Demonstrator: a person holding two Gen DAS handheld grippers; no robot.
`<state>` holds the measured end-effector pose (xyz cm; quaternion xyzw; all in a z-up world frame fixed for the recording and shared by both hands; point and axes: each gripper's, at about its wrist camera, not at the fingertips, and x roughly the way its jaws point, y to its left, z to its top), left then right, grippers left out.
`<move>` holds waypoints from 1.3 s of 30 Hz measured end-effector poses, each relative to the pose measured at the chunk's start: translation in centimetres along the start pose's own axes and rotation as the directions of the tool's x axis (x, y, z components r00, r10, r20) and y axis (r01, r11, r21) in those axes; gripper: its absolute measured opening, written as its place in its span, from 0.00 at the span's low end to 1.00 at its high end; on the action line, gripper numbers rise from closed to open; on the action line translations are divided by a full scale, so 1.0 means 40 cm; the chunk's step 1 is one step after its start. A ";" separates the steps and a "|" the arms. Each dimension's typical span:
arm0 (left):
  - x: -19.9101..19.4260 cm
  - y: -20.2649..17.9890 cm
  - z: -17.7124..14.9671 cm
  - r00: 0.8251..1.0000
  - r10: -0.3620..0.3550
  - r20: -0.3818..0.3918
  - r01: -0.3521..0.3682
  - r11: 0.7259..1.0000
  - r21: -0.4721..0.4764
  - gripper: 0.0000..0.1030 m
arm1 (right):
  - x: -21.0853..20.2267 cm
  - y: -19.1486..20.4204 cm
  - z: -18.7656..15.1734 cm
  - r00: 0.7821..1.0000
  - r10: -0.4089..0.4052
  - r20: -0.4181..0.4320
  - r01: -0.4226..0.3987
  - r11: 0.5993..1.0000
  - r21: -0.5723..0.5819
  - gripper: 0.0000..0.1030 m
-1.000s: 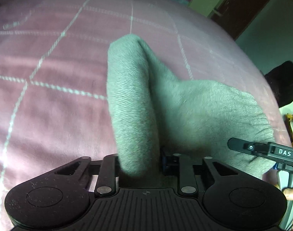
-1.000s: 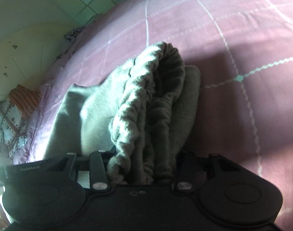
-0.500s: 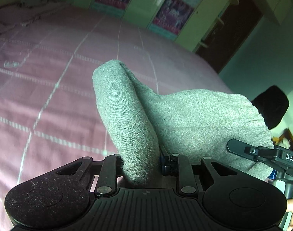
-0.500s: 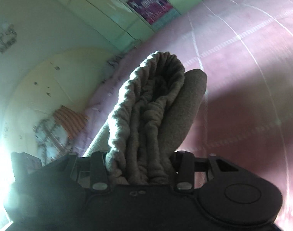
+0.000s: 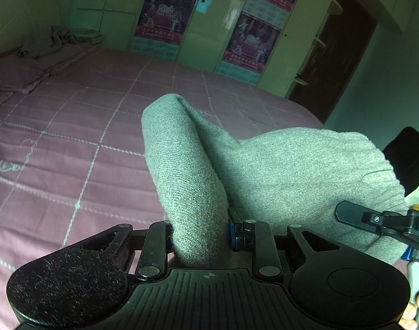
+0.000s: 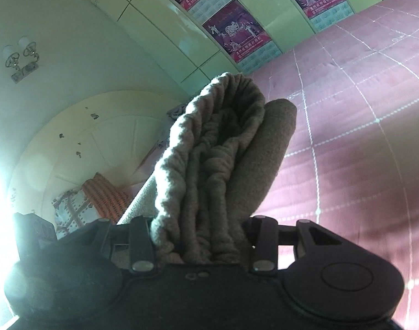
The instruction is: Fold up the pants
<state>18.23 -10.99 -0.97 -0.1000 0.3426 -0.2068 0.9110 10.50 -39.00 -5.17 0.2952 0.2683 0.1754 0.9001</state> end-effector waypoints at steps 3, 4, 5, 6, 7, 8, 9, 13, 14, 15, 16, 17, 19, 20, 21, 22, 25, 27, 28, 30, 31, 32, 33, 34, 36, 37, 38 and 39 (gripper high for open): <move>0.051 -0.005 0.012 0.999 0.036 -0.006 -0.036 0.999 0.017 0.24 | 0.045 -0.018 0.016 1.000 -0.009 -0.001 0.009 1.000 -0.001 0.40; 0.069 -0.006 0.016 0.999 0.047 -0.010 -0.047 0.999 0.019 0.24 | 0.052 -0.027 0.022 1.000 -0.013 -0.004 0.013 1.000 -0.003 0.40; 0.088 -0.007 0.020 0.998 0.058 -0.017 -0.057 0.998 0.023 0.24 | 0.061 -0.036 0.026 1.000 -0.018 -0.008 0.018 1.000 -0.003 0.40; 0.104 -0.008 0.022 0.998 0.067 -0.022 -0.066 0.997 0.029 0.24 | 0.068 -0.047 0.029 1.000 -0.023 -0.012 0.023 1.000 -0.001 0.41; 0.117 -0.011 0.021 0.996 0.079 -0.027 -0.078 0.996 0.038 0.24 | 0.081 -0.055 0.034 0.999 -0.031 -0.016 0.031 1.000 0.000 0.41; 0.134 -0.012 0.019 0.995 0.092 -0.032 -0.090 0.995 0.050 0.24 | 0.088 -0.064 0.037 0.999 -0.041 -0.020 0.041 0.999 -0.001 0.41; 0.149 -0.015 0.017 0.994 0.103 -0.038 -0.101 0.993 0.059 0.24 | 0.098 -0.072 0.039 0.998 -0.049 -0.025 0.049 0.999 0.004 0.41; 0.204 -0.013 -0.016 0.988 0.138 -0.073 -0.130 0.987 0.095 0.24 | 0.136 -0.118 0.029 0.995 -0.090 -0.047 0.092 0.995 0.029 0.41; 0.219 -0.011 -0.029 0.986 0.145 -0.086 -0.136 0.985 0.102 0.25 | 0.141 -0.132 0.020 0.993 -0.102 -0.055 0.104 0.994 0.039 0.41; 0.232 -0.008 -0.045 0.983 0.155 -0.101 -0.144 0.984 0.108 0.25 | 0.145 -0.148 0.010 0.991 -0.114 -0.065 0.118 0.992 0.051 0.42; 0.250 -0.005 -0.064 0.977 0.169 -0.129 -0.154 0.981 0.115 0.26 | 0.151 -0.166 -0.002 0.988 -0.130 -0.078 0.135 0.989 0.062 0.44; 0.276 0.002 -0.085 0.965 0.200 -0.168 -0.179 0.975 0.134 0.34 | 0.155 -0.188 -0.017 0.984 -0.153 -0.097 0.160 0.984 0.077 0.47; 0.299 0.026 -0.124 0.949 0.256 -0.184 -0.234 0.963 0.131 0.63 | 0.168 -0.242 -0.049 0.961 -0.234 -0.150 0.251 0.962 0.110 0.63; 0.298 0.039 -0.129 0.947 0.258 -0.190 -0.244 0.965 0.096 0.70 | 0.168 -0.265 -0.066 0.937 -0.307 -0.167 0.328 0.938 0.112 0.67; 0.295 0.047 -0.128 0.946 0.257 -0.200 -0.248 0.966 0.070 0.70 | 0.159 -0.283 -0.081 0.920 -0.353 -0.169 0.374 0.920 0.116 0.66; 0.290 0.049 -0.125 0.945 0.252 -0.208 -0.245 0.968 0.060 0.70 | 0.147 -0.291 -0.090 0.929 -0.336 -0.156 0.356 0.926 0.128 0.66; 0.253 0.032 -0.120 0.940 0.295 -0.172 -0.280 0.954 0.105 0.70 | 0.122 -0.238 -0.091 0.913 -0.388 -0.124 0.395 0.918 0.032 0.69; 0.205 0.017 -0.123 0.943 0.311 -0.120 -0.299 0.948 0.107 0.70 | 0.099 -0.179 -0.088 0.898 -0.436 -0.063 0.432 0.900 -0.066 0.68; 0.181 0.010 -0.123 0.946 0.312 -0.093 -0.303 0.948 0.100 0.70 | 0.086 -0.147 -0.086 0.893 -0.449 -0.030 0.443 0.890 -0.108 0.67; 0.137 -0.003 -0.115 0.953 0.300 -0.051 -0.295 0.952 0.082 0.70 | 0.074 -0.092 -0.080 0.891 -0.453 0.031 0.451 0.874 -0.182 0.58; 0.122 -0.007 -0.112 0.957 0.288 -0.035 -0.285 0.955 0.079 0.70 | 0.064 -0.061 -0.084 0.888 -0.455 0.065 0.458 0.863 -0.213 0.49; 0.111 -0.019 -0.112 0.961 0.275 -0.025 -0.272 0.959 0.086 0.70 | 0.058 -0.033 -0.088 0.890 -0.447 0.087 0.455 0.858 -0.240 0.45; 0.105 -0.033 -0.116 0.964 0.265 -0.023 -0.262 0.960 0.098 0.70 | 0.062 -0.011 -0.090 0.896 -0.435 0.095 0.444 0.855 -0.269 0.39; 0.106 -0.046 -0.123 0.966 0.257 -0.035 -0.251 0.962 0.111 0.70 | 0.065 0.012 -0.099 0.896 -0.434 0.097 0.442 0.844 -0.305 0.38; 0.130 -0.056 -0.146 0.962 0.256 -0.092 -0.245 0.963 0.115 0.70 | 0.086 0.033 -0.116 0.888 -0.451 0.084 0.449 0.817 -0.361 0.38; 0.143 -0.058 -0.162 0.956 0.265 -0.127 -0.251 0.961 0.114 0.70 | 0.095 0.030 -0.126 0.883 -0.464 0.070 0.456 0.811 -0.367 0.37; 0.164 -0.058 -0.180 0.946 0.274 -0.172 -0.254 0.959 0.128 0.70 | 0.107 0.023 -0.131 0.875 -0.483 0.048 0.466 0.809 -0.357 0.37; 0.172 -0.063 -0.195 0.944 0.285 -0.168 -0.260 0.953 0.157 0.70 | 0.120 0.008 -0.141 0.863 -0.505 0.017 0.479 0.806 -0.347 0.38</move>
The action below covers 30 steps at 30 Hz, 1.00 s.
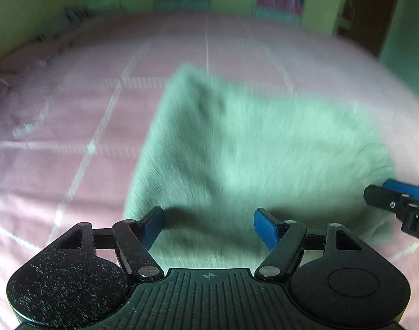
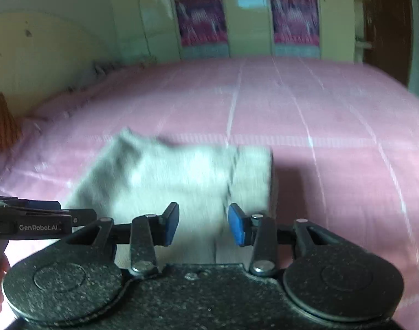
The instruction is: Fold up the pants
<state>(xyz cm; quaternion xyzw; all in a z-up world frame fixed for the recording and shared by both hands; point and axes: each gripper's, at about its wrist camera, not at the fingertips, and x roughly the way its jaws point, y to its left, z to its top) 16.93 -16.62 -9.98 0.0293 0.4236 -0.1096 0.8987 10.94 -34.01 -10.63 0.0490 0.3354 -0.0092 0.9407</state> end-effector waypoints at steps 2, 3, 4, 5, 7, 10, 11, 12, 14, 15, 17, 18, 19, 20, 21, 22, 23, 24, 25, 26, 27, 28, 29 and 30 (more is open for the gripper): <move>-0.008 -0.017 -0.005 1.000 0.024 0.017 -0.024 0.999 0.041 0.70 | 0.025 -0.002 -0.029 0.997 -0.025 -0.068 0.025 1.000 -0.007 0.37; -0.012 -0.017 0.001 1.000 0.016 0.005 -0.016 1.000 0.027 0.70 | 0.020 -0.002 -0.029 0.998 -0.024 -0.061 0.024 1.000 -0.004 0.37; -0.017 -0.014 0.006 1.000 0.002 -0.004 -0.002 1.000 0.007 0.70 | 0.011 0.000 -0.019 0.998 -0.019 -0.057 0.020 1.000 0.007 0.37; -0.024 -0.009 0.009 1.000 -0.006 -0.006 0.006 1.000 -0.004 0.70 | -0.003 0.003 -0.010 0.999 -0.010 -0.049 0.011 1.000 0.016 0.37; -0.037 -0.014 0.006 1.000 -0.003 -0.010 0.003 1.000 0.004 0.70 | -0.043 0.010 0.000 1.000 0.007 0.001 -0.007 1.000 0.024 0.40; -0.046 -0.017 0.002 1.000 0.000 -0.021 0.000 1.000 0.009 0.71 | -0.062 0.023 -0.011 1.000 0.010 0.015 -0.010 1.000 0.011 0.40; -0.051 -0.017 -0.002 1.000 -0.001 -0.017 0.001 1.000 0.008 0.76 | -0.060 0.025 -0.018 1.000 0.006 -0.009 -0.006 1.000 0.013 0.40; -0.054 -0.016 -0.001 1.000 0.001 -0.011 -0.001 1.000 0.005 0.84 | -0.041 0.019 -0.025 0.999 -0.003 -0.038 0.003 1.000 0.016 0.40; -0.063 -0.012 -0.004 1.000 0.013 0.010 -0.012 1.000 -0.011 1.00 | -0.037 0.013 -0.037 0.997 -0.016 -0.075 0.018 1.000 0.021 0.40; -0.066 -0.009 -0.005 1.000 0.009 0.019 -0.008 1.000 -0.017 1.00 | -0.037 0.006 -0.037 0.997 -0.012 -0.080 0.015 0.999 0.035 0.40; -0.068 -0.006 -0.002 1.000 0.002 0.004 -0.001 1.000 -0.030 1.00 | -0.049 0.001 -0.040 0.997 0.001 -0.073 0.005 0.997 0.077 0.40; -0.069 -0.004 -0.001 1.000 -0.004 -0.013 0.003 0.999 -0.037 1.00 | -0.061 0.000 -0.039 0.998 0.008 -0.059 -0.003 0.996 0.090 0.41; -0.069 -0.001 0.000 0.999 -0.008 -0.035 0.006 0.999 -0.047 1.00 | -0.075 0.001 -0.040 0.999 0.018 -0.046 -0.014 0.995 0.094 0.41; -0.068 0.001 0.000 0.998 -0.008 -0.058 0.005 0.998 -0.058 1.00 | -0.087 0.004 -0.043 0.999 0.027 -0.040 -0.023 0.995 0.093 0.41; -0.065 0.001 -0.001 0.996 -0.005 -0.087 -0.001 0.998 -0.064 1.00 | -0.098 0.009 -0.046 0.999 0.034 -0.036 -0.031 0.996 0.088 0.43; -0.063 0.002 -0.003 0.994 -0.001 -0.107 -0.006 0.998 -0.067 1.00 | -0.110 0.012 -0.050 0.999 0.039 -0.034 -0.036 0.996 0.084 0.44; -0.063 0.005 -0.006 0.993 -0.004 -0.120 -0.005 0.997 -0.072 1.00 | -0.113 0.015 -0.054 0.999 0.038 -0.034 -0.035 0.996 0.086 0.44; -0.063 0.008 -0.010 0.992 -0.012 -0.128 0.001 0.996 -0.084 1.00 | -0.117 0.016 -0.059 0.999 0.039 -0.032 -0.036 0.995 0.094 0.46; -0.061 0.013 -0.013 0.990 -0.023 -0.140 0.009 0.995 -0.099 1.00 | -0.118 0.014 -0.061 0.999 0.042 -0.034 -0.039 0.994 0.105 0.48; -0.057 0.019 -0.012 0.985 -0.039 -0.169 0.020 0.993 -0.116 1.00 | -0.117 0.013 -0.064 0.998 0.044 -0.040 -0.039 0.992 0.116 0.48; -0.051 0.025 -0.011 0.978 -0.061 -0.200 0.036 0.991 -0.129 1.00 | -0.118 0.012 -0.065 0.998 0.048 -0.046 -0.042 0.991 0.125 0.50; -0.048 0.032 -0.010 0.973 -0.080 -0.215 0.049 0.988 -0.143 1.00 | -0.118 0.014 -0.065 0.997 0.054 -0.050 -0.047 0.990 0.131 0.50; -0.055 0.038 -0.012 0.978 -0.074 -0.193 0.042 0.986 -0.162 1.00 | -0.119 0.017 -0.063 0.997 0.055 -0.052 -0.047 0.990 0.131 0.50; -0.068 0.043 -0.014 0.987 -0.050 -0.151 0.023 0.985 -0.173 1.00 | -0.118 0.021 -0.060 0.997 0.052 -0.051 -0.045 0.991 0.126 0.51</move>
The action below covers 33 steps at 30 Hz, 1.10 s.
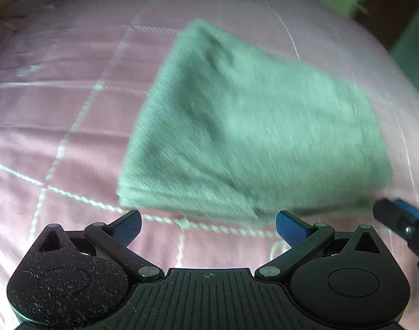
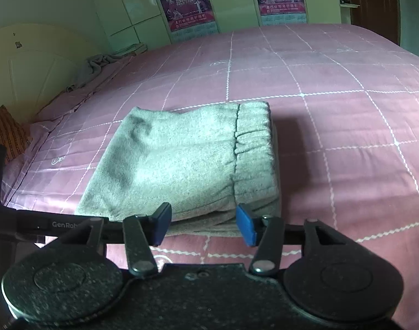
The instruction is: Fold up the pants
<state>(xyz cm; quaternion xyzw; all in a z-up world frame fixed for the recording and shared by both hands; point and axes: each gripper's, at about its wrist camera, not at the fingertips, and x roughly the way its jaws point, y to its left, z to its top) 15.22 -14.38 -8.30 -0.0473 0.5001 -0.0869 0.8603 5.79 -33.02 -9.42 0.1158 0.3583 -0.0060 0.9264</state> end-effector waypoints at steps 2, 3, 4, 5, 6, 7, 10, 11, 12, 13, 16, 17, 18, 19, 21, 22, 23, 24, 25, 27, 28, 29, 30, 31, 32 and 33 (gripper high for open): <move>-0.027 0.001 -0.005 0.996 0.028 0.084 -0.029 1.000 0.007 1.00 | 0.004 0.009 0.009 1.000 -0.010 0.009 0.010 1.000 -0.015 0.52; -0.035 -0.005 -0.006 0.993 0.059 0.106 -0.062 0.998 0.025 1.00 | 0.006 0.011 0.015 1.000 -0.019 0.015 0.019 1.000 -0.018 0.53; -0.040 -0.012 -0.007 0.988 0.094 0.122 -0.100 0.994 0.047 1.00 | 0.009 0.011 0.021 0.999 -0.026 0.022 0.026 1.000 -0.015 0.53; -0.045 -0.019 -0.013 0.982 0.122 0.142 -0.133 0.989 0.068 1.00 | 0.011 0.010 0.024 0.999 -0.031 0.029 0.031 0.999 -0.008 0.53; -0.045 -0.024 -0.021 0.978 0.138 0.159 -0.153 0.984 0.086 1.00 | 0.015 0.008 0.025 0.999 -0.040 0.030 0.040 0.999 -0.005 0.53; -0.042 -0.029 -0.025 0.976 0.144 0.164 -0.163 0.980 0.110 1.00 | 0.025 0.007 0.022 0.998 -0.059 0.020 0.059 0.998 -0.011 0.54; -0.020 -0.035 -0.021 0.979 0.146 0.141 -0.165 0.978 0.131 1.00 | 0.087 -0.003 0.009 0.989 -0.130 -0.076 0.127 0.991 -0.042 0.54; -0.019 -0.035 -0.019 0.980 0.143 0.140 -0.161 0.979 0.126 1.00 | 0.100 -0.010 0.008 0.985 -0.143 -0.094 0.140 0.990 -0.034 0.53; -0.021 -0.035 -0.014 0.981 0.138 0.138 -0.155 0.981 0.118 1.00 | 0.103 -0.014 0.009 0.985 -0.144 -0.093 0.143 0.989 -0.022 0.53; -0.023 -0.036 -0.002 0.981 0.123 0.147 -0.140 0.984 0.113 1.00 | 0.092 -0.014 0.013 0.987 -0.144 -0.070 0.143 0.990 -0.011 0.52; 0.005 -0.042 0.011 0.979 0.155 0.132 -0.172 0.977 0.123 1.00 | 0.034 0.016 0.029 0.981 -0.171 0.092 0.176 0.983 -0.048 0.56; 0.030 -0.042 0.014 0.982 0.162 0.094 -0.174 0.976 0.132 1.00 | 0.035 0.026 0.034 0.972 -0.202 0.120 0.213 0.973 -0.090 0.59; 0.050 -0.043 0.013 0.984 0.167 0.065 -0.175 0.975 0.141 1.00 | 0.050 0.031 0.037 0.965 -0.234 0.121 0.249 0.960 -0.128 0.62; 0.052 -0.044 0.009 0.983 0.169 0.068 -0.177 0.974 0.144 1.00 | 0.076 0.029 0.038 0.963 -0.256 0.087 0.267 0.951 -0.152 0.62; 0.035 -0.047 0.006 0.983 0.164 0.085 -0.175 0.973 0.150 1.00 | 0.140 0.009 0.030 0.962 -0.263 -0.068 0.250 0.956 -0.154 0.55; 0.021 -0.047 0.003 0.983 0.155 0.097 -0.169 0.974 0.152 1.00 | 0.143 0.002 0.025 0.965 -0.250 -0.078 0.238 0.962 -0.131 0.56; 0.006 -0.046 -0.002 0.982 0.149 0.113 -0.166 0.974 0.156 1.00 | 0.127 0.002 0.023 0.969 -0.244 -0.049 0.238 0.965 -0.110 0.56; -0.010 -0.045 -0.007 0.981 0.147 0.124 -0.167 0.973 0.162 1.00 | 0.111 0.004 0.020 0.971 -0.236 -0.027 0.232 0.968 -0.097 0.57; -0.023 -0.044 -0.013 0.980 0.146 0.133 -0.167 0.972 0.167 1.00 | 0.098 0.008 0.015 0.973 -0.229 -0.015 0.227 0.969 -0.095 0.58; -0.051 -0.041 -0.026 0.978 0.143 0.151 -0.167 0.972 0.166 1.00 | 0.069 0.015 0.002 0.980 -0.199 0.002 0.199 0.976 -0.091 0.59; -0.067 -0.038 -0.033 0.977 0.142 0.158 -0.168 0.972 0.162 1.00 | 0.054 0.018 -0.007 0.982 -0.187 0.006 0.186 0.979 -0.087 0.60; -0.082 -0.036 -0.040 0.977 0.142 0.161 -0.168 0.973 0.157 1.00 | 0.041 0.022 -0.014 0.985 -0.171 0.006 0.171 0.981 -0.086 0.61; -0.094 -0.035 -0.048 0.976 0.140 0.165 -0.166 0.974 0.153 1.00 | 0.032 0.028 -0.018 0.987 -0.158 0.004 0.157 0.983 -0.089 0.62; -0.106 -0.035 -0.057 0.975 0.141 0.170 -0.167 0.974 0.155 1.00 | 0.023 0.030 -0.026 0.989 -0.149 0.000 0.149 0.985 -0.091 0.62; -0.117 -0.038 -0.066 0.973 0.151 0.176 -0.180 0.970 0.163 1.00 | 0.016 0.034 -0.025 0.990 -0.143 -0.006 0.142 0.986 -0.086 0.62; -0.129 -0.044 -0.074 0.970 0.164 0.180 -0.196 0.965 0.176 1.00 | 0.012 0.036 -0.026 0.991 -0.133 -0.014 0.132 0.988 -0.077 0.62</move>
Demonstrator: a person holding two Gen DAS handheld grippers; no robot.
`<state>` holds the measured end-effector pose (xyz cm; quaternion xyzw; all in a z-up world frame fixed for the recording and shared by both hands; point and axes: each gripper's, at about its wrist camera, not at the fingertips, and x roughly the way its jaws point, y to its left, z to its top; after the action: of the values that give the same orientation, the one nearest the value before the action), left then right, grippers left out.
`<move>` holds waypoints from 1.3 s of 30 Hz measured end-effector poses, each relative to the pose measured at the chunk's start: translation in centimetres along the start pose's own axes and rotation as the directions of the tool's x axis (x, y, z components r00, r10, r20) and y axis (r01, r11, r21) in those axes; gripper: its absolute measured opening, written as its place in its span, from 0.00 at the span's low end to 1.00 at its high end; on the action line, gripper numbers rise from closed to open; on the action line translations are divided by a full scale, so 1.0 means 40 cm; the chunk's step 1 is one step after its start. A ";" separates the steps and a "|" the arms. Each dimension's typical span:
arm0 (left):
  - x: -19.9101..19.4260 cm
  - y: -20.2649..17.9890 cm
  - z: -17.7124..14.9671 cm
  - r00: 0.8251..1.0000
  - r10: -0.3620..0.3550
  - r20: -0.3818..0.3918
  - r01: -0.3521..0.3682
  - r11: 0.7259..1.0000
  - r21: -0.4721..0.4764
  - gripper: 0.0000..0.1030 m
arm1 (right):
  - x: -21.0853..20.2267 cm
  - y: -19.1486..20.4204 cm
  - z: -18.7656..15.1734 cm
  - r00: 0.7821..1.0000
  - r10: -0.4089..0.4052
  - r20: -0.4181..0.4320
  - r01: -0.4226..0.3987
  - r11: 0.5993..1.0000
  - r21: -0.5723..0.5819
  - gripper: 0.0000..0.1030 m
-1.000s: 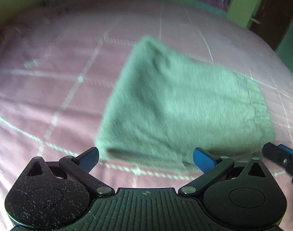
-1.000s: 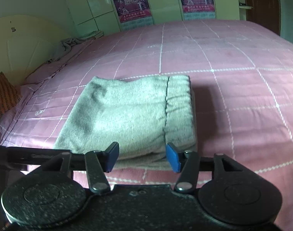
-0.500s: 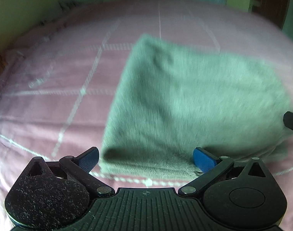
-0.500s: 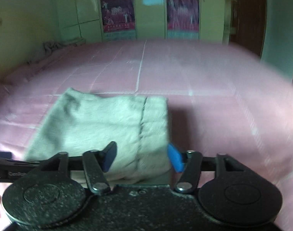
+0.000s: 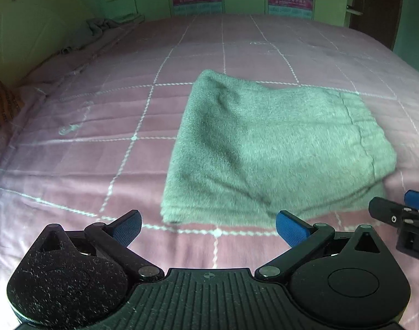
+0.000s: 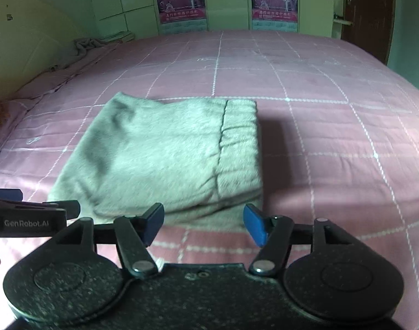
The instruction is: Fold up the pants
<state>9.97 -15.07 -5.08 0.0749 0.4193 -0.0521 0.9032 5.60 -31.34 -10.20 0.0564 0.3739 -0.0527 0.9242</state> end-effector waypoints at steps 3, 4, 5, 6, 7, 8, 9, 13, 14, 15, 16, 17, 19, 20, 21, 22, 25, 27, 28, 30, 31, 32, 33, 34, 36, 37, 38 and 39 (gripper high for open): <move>-0.053 -0.019 -0.018 0.999 0.048 0.027 -0.049 0.996 0.076 1.00 | -0.026 0.002 -0.010 0.999 0.035 -0.017 -0.034 0.999 0.032 0.63; -0.079 -0.022 -0.025 0.998 0.052 0.048 -0.056 0.994 0.095 1.00 | -0.043 0.002 -0.015 0.998 0.054 -0.015 -0.053 0.998 0.040 0.65; -0.105 -0.021 -0.033 0.996 0.049 0.069 -0.056 0.993 0.102 1.00 | -0.062 0.002 -0.020 0.998 0.067 -0.009 -0.066 0.997 0.043 0.66; -0.134 -0.015 -0.040 0.995 0.040 0.087 -0.048 0.994 0.095 1.00 | -0.088 0.008 -0.028 0.997 0.073 0.001 -0.073 0.997 0.039 0.69; -0.163 -0.006 -0.045 0.995 0.024 0.098 -0.032 0.996 0.078 1.00 | -0.113 0.011 -0.035 0.997 0.080 0.011 -0.081 0.996 0.036 0.71; -0.191 0.006 -0.050 0.994 0.007 0.107 -0.013 0.998 0.059 1.00 | -0.138 0.012 -0.042 0.996 0.091 0.021 -0.092 0.995 0.035 0.72; -0.218 0.017 -0.055 0.993 -0.003 0.121 -0.002 0.999 0.038 1.00 | -0.163 0.013 -0.049 0.994 0.102 0.031 -0.103 0.994 0.035 0.74; -0.335 0.061 -0.086 0.983 -0.016 0.183 0.023 0.999 -0.040 1.00 | -0.273 0.012 -0.085 0.984 0.165 0.065 -0.168 0.985 0.046 0.85; -0.362 0.069 -0.096 0.982 -0.006 0.190 0.016 0.998 -0.053 1.00 | -0.303 0.014 -0.095 0.979 0.188 0.078 -0.192 0.980 0.047 0.87; -0.386 0.078 -0.105 0.981 -0.004 0.194 0.017 0.998 -0.064 1.00 | -0.333 0.017 -0.104 0.975 0.202 0.090 -0.207 0.977 0.047 0.93; -0.411 0.088 -0.116 0.979 -0.009 0.203 0.024 0.997 -0.074 1.00 | -0.362 0.020 -0.113 0.972 0.210 0.102 -0.215 0.975 0.049 0.99; -0.433 0.098 -0.128 0.977 -0.015 0.211 0.034 0.996 -0.085 1.00 | -0.395 0.024 -0.122 0.969 0.217 0.121 -0.224 0.973 0.052 0.99; -0.472 0.119 -0.152 0.975 -0.035 0.219 0.061 0.992 -0.114 1.00 | -0.454 0.035 -0.138 0.961 0.221 0.164 -0.232 0.971 0.050 1.00; -0.486 0.129 -0.162 0.976 -0.039 0.213 0.068 0.989 -0.132 1.00 | -0.479 0.044 -0.144 0.962 0.206 0.177 -0.218 0.975 0.048 1.00; -0.500 0.138 -0.171 0.976 -0.039 0.213 0.072 0.986 -0.152 1.00 | -0.504 0.054 -0.150 0.966 0.183 0.181 -0.196 0.979 0.056 1.00; -0.513 0.145 -0.182 0.975 -0.035 0.219 0.072 0.984 -0.165 1.00 | -0.524 0.059 -0.155 0.969 0.168 0.181 -0.183 0.981 0.070 1.00; -0.548 0.145 -0.211 0.971 -0.009 0.239 0.048 0.986 -0.159 1.00 | -0.582 0.073 -0.174 0.959 0.163 0.230 -0.182 0.981 0.062 1.00; -0.567 0.137 -0.225 0.969 0.012 0.248 0.022 0.990 -0.136 1.00 | -0.617 0.087 -0.185 0.949 0.154 0.276 -0.166 0.986 0.017 1.00; -0.575 0.135 -0.230 0.968 0.016 0.250 0.016 0.992 -0.125 1.00 | -0.630 0.093 -0.189 0.945 0.156 0.286 -0.162 0.987 -0.005 1.00; -0.587 0.132 -0.237 0.969 0.010 0.245 0.017 0.994 -0.111 1.00 | -0.648 0.108 -0.194 0.946 0.140 0.292 -0.137 0.990 -0.033 1.00; -0.594 0.131 -0.240 0.970 0.003 0.244 0.024 0.994 -0.107 1.00 | -0.654 0.117 -0.197 0.946 0.129 0.296 -0.121 0.992 -0.044 1.00; -0.598 0.132 -0.242 0.970 -0.011 0.243 0.038 0.994 -0.106 1.00 | -0.659 0.121 -0.200 0.945 0.119 0.305 -0.108 0.993 -0.052 1.00; -0.606 0.131 -0.247 0.969 -0.021 0.247 0.049 0.993 -0.111 1.00 | -0.663 0.123 -0.205 0.943 0.113 0.313 -0.100 0.993 -0.058 1.00; -0.616 0.131 -0.252 0.967 -0.031 0.253 0.061 0.992 -0.111 1.00 | -0.666 0.122 -0.208 0.941 0.110 0.319 -0.097 0.994 -0.055 1.00; -0.627 0.129 -0.257 0.965 -0.064 0.255 0.092 0.991 -0.096 1.00 | -0.669 0.116 -0.214 0.942 0.113 0.316 -0.106 0.994 -0.037 1.00; -0.633 0.128 -0.260 0.965 -0.069 0.253 0.095 0.991 -0.090 1.00 | -0.670 0.111 -0.216 0.943 0.116 0.313 -0.113 0.993 -0.028 1.00; -0.637 0.123 -0.262 0.966 -0.061 0.253 0.083 0.993 -0.080 1.00 | -0.671 0.106 -0.219 0.943 0.114 0.314 -0.114 0.993 -0.020 1.00; -0.641 0.119 -0.264 0.965 -0.043 0.260 0.062 0.996 -0.063 1.00 | -0.673 0.104 -0.222 0.942 0.112 0.316 -0.113 0.994 -0.015 1.00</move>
<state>-13.70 -7.72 8.24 0.0244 0.3014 -0.0703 0.9506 -19.16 -24.47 2.50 0.0699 0.2173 -0.0090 0.9736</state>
